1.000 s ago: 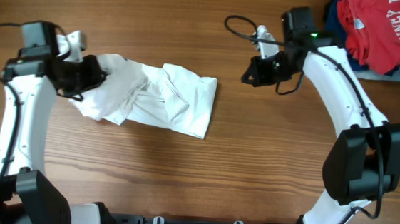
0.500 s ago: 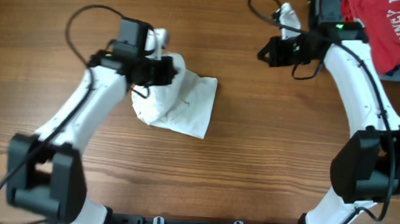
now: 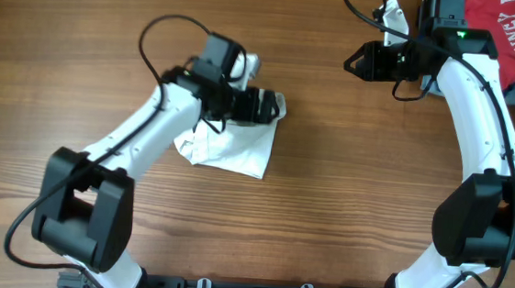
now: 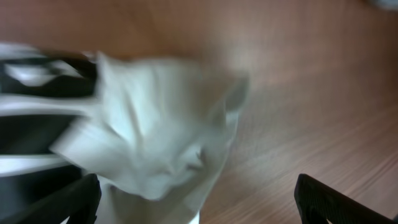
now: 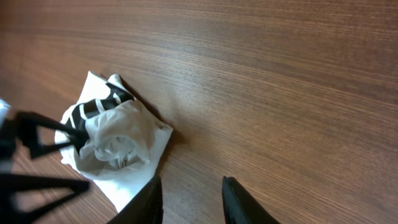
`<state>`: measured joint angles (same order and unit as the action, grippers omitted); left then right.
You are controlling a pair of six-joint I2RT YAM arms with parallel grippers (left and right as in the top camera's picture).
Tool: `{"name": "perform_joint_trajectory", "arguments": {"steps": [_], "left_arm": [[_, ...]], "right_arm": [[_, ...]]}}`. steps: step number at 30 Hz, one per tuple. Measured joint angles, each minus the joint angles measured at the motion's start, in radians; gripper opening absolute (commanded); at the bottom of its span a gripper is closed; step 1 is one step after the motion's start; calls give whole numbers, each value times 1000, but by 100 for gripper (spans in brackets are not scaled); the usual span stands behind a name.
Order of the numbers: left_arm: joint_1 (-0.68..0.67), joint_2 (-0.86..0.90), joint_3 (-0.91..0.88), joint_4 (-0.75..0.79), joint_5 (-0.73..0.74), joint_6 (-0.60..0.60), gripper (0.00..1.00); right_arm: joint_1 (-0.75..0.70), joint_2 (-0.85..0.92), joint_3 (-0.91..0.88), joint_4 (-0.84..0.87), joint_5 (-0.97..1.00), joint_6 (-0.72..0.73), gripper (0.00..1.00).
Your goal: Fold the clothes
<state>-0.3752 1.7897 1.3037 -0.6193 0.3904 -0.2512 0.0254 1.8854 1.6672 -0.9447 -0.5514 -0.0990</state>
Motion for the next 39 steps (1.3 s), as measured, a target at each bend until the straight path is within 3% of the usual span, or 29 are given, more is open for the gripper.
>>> {"name": "perform_joint_trajectory", "arguments": {"steps": [7,12,17,25,31,35,37,39], "left_arm": [[154,-69,194,-120,-1,-18,100],[309,-177,235,-122,-23,-61,100],[456,-187,240,-162,-42,-78,100],[502,-149,240,-185,-75,-56,100],[502,-121,240,-189,-124,-39,100],[502,-120,240,-189,-156,-38,100],[502,-120,240,-190,-163,-38,100],[502,-120,240,-189,-169,-38,100]], "right_arm": [[2,0,0,-37,-9,0,35],[67,0,0,-86,-18,-10,43],[283,0,0,-65,39,-30,61],[552,46,0,-56,116,-240,71],[600,133,0,17,162,-365,71],[598,180,0,49,179,-405,66],[598,193,0,49,186,-417,61],[598,205,0,49,194,-425,47]]}}
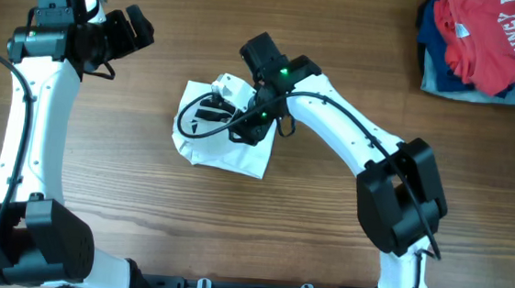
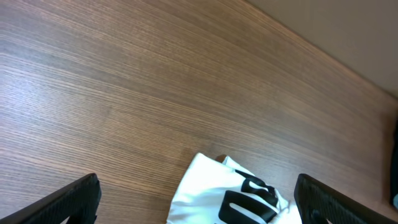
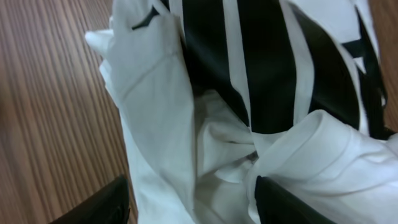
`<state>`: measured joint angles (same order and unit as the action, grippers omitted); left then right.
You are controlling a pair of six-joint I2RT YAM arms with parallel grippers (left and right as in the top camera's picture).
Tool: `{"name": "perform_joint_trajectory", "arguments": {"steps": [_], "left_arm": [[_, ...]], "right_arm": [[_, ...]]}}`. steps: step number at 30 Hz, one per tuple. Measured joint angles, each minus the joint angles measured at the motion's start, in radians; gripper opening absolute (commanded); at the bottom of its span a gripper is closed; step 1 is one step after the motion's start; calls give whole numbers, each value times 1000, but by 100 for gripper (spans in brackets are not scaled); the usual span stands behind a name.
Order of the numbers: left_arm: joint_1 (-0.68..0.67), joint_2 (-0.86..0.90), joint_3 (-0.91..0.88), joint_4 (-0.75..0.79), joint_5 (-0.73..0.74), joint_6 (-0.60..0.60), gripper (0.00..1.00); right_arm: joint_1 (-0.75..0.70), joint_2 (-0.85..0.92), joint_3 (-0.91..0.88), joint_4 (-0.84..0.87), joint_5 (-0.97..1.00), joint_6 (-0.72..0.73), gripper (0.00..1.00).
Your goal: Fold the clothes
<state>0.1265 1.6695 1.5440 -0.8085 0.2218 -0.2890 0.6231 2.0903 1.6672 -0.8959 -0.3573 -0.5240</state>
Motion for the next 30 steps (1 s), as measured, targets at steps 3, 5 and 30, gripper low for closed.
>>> {"name": "perform_joint_trajectory", "arguments": {"steps": [3,5,30], "left_arm": [[0,0,0,0,-6,1,100],[0,0,0,0,-9,3,100],[0,1,0,-2,-32,26,100]], "right_arm": [[0,14,0,0,11,-4,31],[0,19,0,-11,13,0,28],[-27,20,14,-211,-27,169,53]]}}
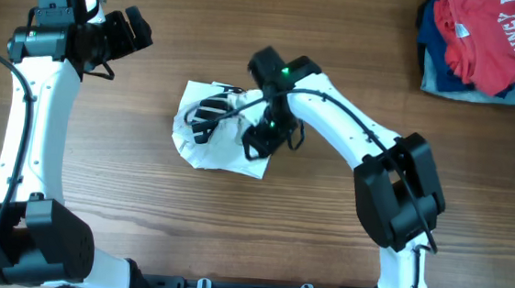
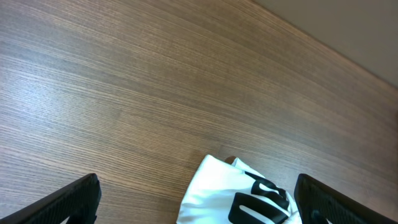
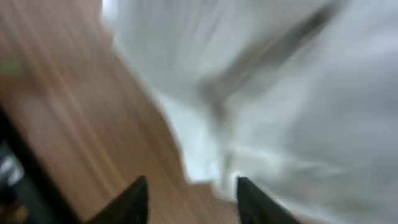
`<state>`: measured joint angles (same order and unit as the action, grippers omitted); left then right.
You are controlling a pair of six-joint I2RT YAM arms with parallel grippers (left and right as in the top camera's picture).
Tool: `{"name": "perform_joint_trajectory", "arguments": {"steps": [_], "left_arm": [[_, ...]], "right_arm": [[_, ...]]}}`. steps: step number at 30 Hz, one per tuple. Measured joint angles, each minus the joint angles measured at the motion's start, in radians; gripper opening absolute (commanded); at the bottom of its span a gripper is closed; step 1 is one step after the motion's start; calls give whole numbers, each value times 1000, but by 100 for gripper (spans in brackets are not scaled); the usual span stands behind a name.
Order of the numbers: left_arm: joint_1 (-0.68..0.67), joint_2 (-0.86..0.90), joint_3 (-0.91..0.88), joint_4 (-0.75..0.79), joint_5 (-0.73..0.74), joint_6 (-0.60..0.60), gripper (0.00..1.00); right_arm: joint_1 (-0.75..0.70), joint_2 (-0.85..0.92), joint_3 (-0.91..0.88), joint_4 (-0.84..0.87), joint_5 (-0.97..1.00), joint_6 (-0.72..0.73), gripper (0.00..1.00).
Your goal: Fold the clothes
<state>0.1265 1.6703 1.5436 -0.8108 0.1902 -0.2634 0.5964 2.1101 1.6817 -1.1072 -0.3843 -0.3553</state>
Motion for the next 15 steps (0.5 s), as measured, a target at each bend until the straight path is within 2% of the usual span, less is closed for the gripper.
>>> {"name": "perform_joint_trajectory", "arguments": {"steps": [6,15], "left_arm": [[0,0,0,0,-15,0,99],[0,0,0,0,-34,5,100]], "right_arm": [[-33,-6,79,174,37,37,52],[-28,7,81,196,128,29,48]]}}
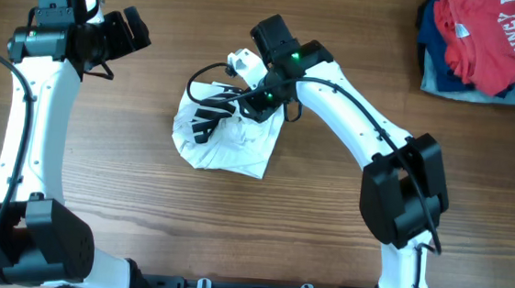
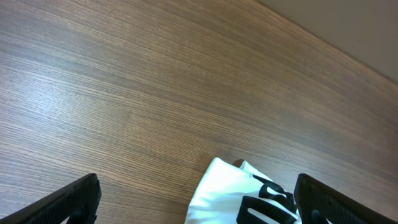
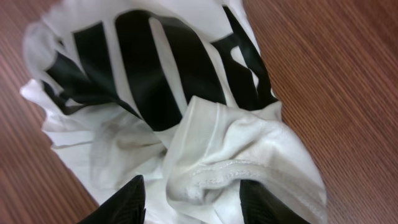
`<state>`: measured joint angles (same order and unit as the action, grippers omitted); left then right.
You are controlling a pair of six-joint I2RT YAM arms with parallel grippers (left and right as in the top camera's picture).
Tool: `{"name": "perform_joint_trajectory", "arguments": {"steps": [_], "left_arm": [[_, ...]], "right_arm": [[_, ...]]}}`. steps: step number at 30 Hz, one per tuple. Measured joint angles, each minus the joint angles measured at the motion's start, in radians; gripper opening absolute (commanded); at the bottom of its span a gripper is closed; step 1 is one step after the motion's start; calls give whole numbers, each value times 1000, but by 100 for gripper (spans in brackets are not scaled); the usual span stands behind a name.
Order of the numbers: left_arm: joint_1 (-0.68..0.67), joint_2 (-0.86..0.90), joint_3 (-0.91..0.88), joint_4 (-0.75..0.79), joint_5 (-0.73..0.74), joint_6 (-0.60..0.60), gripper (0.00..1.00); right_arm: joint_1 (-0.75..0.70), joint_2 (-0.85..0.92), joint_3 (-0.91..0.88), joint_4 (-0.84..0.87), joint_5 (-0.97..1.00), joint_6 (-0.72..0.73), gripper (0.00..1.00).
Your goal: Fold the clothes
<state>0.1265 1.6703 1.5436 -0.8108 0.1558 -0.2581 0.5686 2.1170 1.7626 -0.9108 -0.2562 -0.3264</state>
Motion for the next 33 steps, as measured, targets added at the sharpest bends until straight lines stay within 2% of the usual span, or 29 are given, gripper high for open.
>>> {"name": "perform_joint_trajectory", "arguments": {"steps": [10,15,19,23,24,29,33], "left_arm": [[0,0,0,0,-2,2,100],[0,0,0,0,-2,2,100],[0,0,0,0,-2,2,100],[0,0,0,0,-2,2,100],[0,0,0,0,-3,2,100],[0,0,0,0,-2,2,100],[0,0,0,-2,-2,2,100]], "right_arm": [[0,19,0,0,54,-8,30],[0,20,0,0,79,1,31],[8,21,0,-2,82,8,37],[40,26,0,-4,90,9,37],[51,26,0,-4,98,8,36],[84,27,0,0,155,34,12],[68,36,0,-15,278,114,7]]}}
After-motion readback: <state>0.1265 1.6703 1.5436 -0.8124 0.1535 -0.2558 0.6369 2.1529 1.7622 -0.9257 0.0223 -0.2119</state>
